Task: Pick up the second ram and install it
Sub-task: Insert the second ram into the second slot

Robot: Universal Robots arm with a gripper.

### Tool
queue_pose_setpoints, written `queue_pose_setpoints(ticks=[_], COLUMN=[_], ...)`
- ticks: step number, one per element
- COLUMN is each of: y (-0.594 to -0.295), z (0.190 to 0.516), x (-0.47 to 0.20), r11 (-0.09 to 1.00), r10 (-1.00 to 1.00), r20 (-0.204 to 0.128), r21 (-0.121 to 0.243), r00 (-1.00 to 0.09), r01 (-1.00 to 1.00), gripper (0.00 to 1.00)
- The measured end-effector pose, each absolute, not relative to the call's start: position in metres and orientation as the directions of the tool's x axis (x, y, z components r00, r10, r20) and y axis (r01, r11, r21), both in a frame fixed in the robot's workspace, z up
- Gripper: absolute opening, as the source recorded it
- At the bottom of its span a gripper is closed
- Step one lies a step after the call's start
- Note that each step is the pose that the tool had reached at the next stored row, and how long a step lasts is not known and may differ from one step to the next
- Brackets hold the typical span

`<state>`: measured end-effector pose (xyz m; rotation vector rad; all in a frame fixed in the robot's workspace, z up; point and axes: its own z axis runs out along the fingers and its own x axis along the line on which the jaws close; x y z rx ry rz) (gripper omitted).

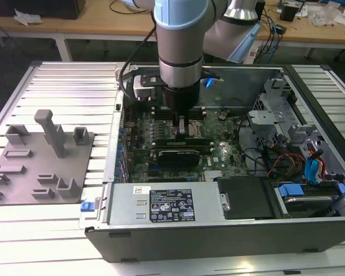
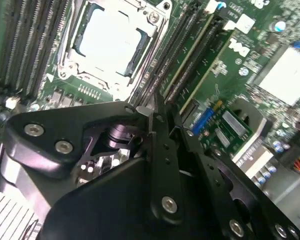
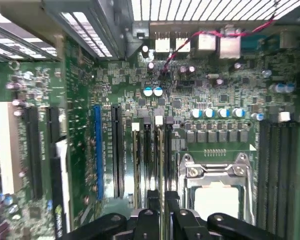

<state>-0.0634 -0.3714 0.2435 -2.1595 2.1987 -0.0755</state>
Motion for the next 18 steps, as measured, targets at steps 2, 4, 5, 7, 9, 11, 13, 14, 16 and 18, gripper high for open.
queue_pose_setpoints(ticks=[2,4,5,7,9,11,13,14,16,18], y=[-0.371,-0.371,-0.371,-0.371,-0.371,-0.371,-0.371,-0.371,-0.371,-0.371], z=[0.26,0.271,0.271,0.271,0.271,0.271,0.271,0.271,0.271,0.271], x=[-0.063,-0.063,-0.063,-0.063,-0.063,-0.06,-0.058,-0.055,-0.037,-0.03], r11=[0.018,0.018,0.018,0.018,0.018,0.018,0.018,0.018,0.018,0.018], r10=[-1.0,-1.0,-1.0,-1.0,-1.0,-1.0,-1.0,-1.0,-1.0,-1.0], r20=[-0.008,-0.007,-0.005,-0.005,-0.004,-0.008,-0.008,-0.008,-0.008,-0.008], r21=[-0.076,-0.076,-0.076,-0.076,-0.076,-0.01,-0.009,-0.009,-0.009,-0.009], r00=[-0.018,-0.018,-0.018,-0.018,-0.018,-0.018,-0.018,-0.018,-0.018,-0.018], r01=[-0.997,-0.997,-0.997,-0.997,-0.997,-1.0,-1.0,-1.0,-1.0,-1.0], gripper=[0.17,0.17,0.17,0.09,0.08,0.08,0.08,0.08,0.08,0.08])
